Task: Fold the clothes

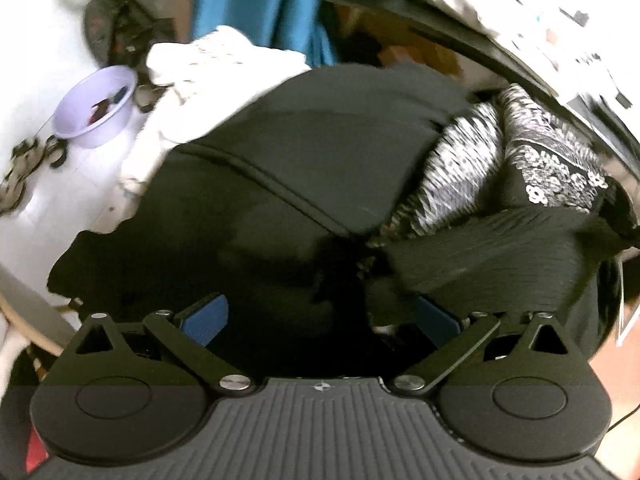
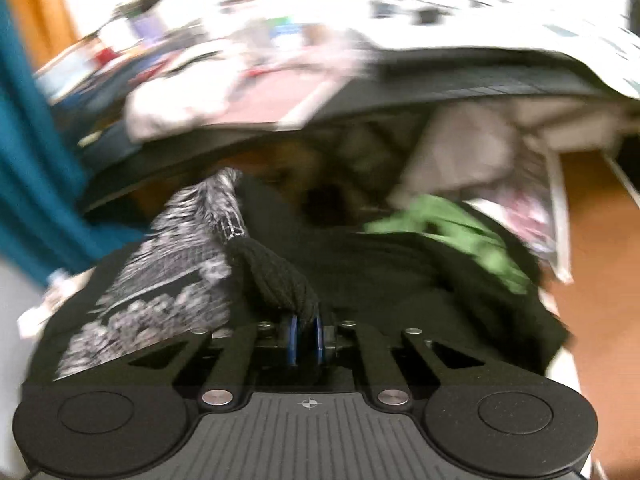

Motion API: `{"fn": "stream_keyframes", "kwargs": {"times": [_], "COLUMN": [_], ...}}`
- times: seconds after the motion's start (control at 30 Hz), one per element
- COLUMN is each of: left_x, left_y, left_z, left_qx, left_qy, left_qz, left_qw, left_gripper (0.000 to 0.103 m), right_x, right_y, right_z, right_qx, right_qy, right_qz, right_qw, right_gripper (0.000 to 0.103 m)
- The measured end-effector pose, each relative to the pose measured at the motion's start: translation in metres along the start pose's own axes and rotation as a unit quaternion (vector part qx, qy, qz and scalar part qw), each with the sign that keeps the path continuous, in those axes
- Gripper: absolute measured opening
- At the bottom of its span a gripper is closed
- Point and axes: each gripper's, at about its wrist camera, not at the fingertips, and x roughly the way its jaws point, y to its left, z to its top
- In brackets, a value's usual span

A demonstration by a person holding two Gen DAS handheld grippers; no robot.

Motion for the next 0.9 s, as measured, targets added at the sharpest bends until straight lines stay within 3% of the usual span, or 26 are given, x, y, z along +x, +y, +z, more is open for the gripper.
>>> {"fn": "stream_keyframes", "kwargs": {"times": [0.13, 0.4, 0.57, 0.63, 0.67, 0.83, 0.87, 0.9], "left_x": [0.012, 0.02, 0.023, 0.026, 0.027, 0.027, 0.027, 0.027], "left_y": [-0.015, -0.036, -0.046, -0.048, -0.048, -0.047, -0.047, -0.047], "left_z": [0.0, 0.009, 0.005, 0.001, 0.0, -0.007, -0.009, -0.011], "left_qx": [0.022, 0.044, 0.072, 0.082, 0.084, 0.098, 0.103, 0.108], "left_qy": [0.022, 0.029, 0.042, 0.051, 0.054, 0.063, 0.065, 0.067], "left_qz": [-0.005, -0.006, -0.009, -0.008, -0.009, -0.006, -0.003, -0.001], "left_qw": [0.9995, 0.9986, 0.9965, 0.9953, 0.995, 0.9932, 0.9925, 0.9919], "left_gripper": [0.102, 0.102, 0.102, 0.102, 0.102, 0.102, 0.102, 0.102], "right_x": [-0.004, -0.011, -0.022, -0.025, -0.025, -0.013, -0.01, -0.006], "right_y": [-0.034, -0.038, -0.034, -0.025, -0.021, -0.005, -0.001, 0.003], "right_z": [-0.014, -0.033, -0.039, -0.043, -0.046, -0.059, -0.06, -0.062], "right_qx": [0.016, 0.03, 0.021, 0.006, 0.003, 0.053, 0.063, 0.074], "right_qy": [0.017, 0.024, 0.022, 0.027, 0.034, 0.074, 0.078, 0.083], "right_qz": [-0.021, -0.005, 0.011, 0.021, 0.03, 0.095, 0.103, 0.111], "right_qw": [1.0, 0.999, 0.999, 0.999, 0.999, 0.991, 0.99, 0.988], "right_gripper": [0.008, 0.016, 0.033, 0.053, 0.058, 0.066, 0.07, 0.082]}}
